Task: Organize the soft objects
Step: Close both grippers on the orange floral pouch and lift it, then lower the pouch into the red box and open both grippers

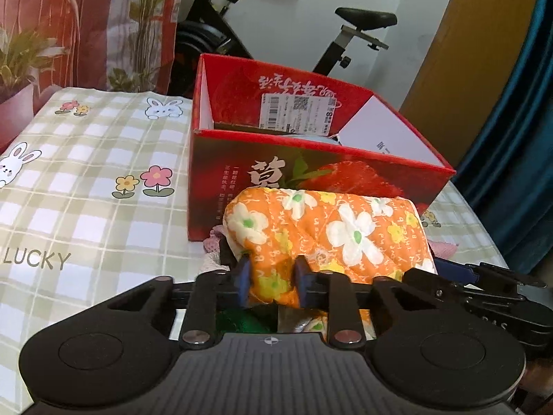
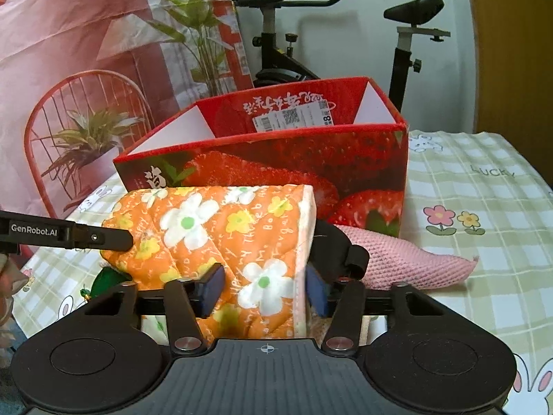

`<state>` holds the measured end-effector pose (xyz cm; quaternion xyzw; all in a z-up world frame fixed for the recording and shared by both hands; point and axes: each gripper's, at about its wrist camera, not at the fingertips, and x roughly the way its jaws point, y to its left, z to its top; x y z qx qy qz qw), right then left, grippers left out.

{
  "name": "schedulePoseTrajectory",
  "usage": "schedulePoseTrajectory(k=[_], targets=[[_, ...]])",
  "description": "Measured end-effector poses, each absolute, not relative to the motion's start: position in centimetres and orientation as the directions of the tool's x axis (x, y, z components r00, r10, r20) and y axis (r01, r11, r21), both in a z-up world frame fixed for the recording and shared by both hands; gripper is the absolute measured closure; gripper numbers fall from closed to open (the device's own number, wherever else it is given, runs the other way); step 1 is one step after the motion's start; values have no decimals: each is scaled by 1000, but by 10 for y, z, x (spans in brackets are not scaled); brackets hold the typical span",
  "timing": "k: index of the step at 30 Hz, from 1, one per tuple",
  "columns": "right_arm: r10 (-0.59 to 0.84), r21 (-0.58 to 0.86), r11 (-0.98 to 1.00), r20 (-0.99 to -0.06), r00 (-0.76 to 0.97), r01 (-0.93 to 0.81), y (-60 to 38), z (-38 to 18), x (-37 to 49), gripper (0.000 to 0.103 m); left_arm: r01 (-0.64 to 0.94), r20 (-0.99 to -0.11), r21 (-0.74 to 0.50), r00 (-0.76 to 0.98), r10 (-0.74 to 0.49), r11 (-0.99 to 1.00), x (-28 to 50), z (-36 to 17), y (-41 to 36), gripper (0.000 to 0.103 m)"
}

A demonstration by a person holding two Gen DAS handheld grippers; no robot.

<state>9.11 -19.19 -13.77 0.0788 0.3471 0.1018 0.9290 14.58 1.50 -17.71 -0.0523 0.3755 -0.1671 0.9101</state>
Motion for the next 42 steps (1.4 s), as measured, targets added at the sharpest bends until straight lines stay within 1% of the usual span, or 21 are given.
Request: schedulePoseTrajectory(k=[1, 2, 5, 6, 17, 27, 31, 42], targets=[[240, 214, 968, -625, 743, -132, -192, -136, 89, 70, 265, -663, -219, 665, -343, 939, 144, -177, 15, 82], [240, 216, 968, -621, 746, -131, -193, -135, 87, 72, 266, -660, -214, 670, -340, 940, 141, -176, 15, 84], [241, 217, 967, -609, 756, -134, -194, -131, 82, 85, 272, -651, -195, 683, -331, 943, 133, -174, 13, 85], [242, 213, 967, -605, 758, -139, -193, -130, 80, 93, 273, -647, -190, 688, -329, 943, 131, -173, 13, 85], [258, 213, 963, -555, 790, -166, -194, -111, 70, 95, 289, -595, -174, 730, -335, 941, 120, -158, 13, 87], [267, 208, 960, -482, 834, -187, -198, -78, 68, 95, 325, -517, -145, 781, -351, 935, 119, -123, 12, 88], [276, 200, 958, -457, 845, -205, -200, -62, 78, 95, 331, -489, -157, 793, -364, 931, 126, -108, 14, 88], [288, 177, 956, -417, 862, -233, -210, -28, 129, 95, 350, -441, -129, 818, -370, 928, 164, -75, 9, 88]])
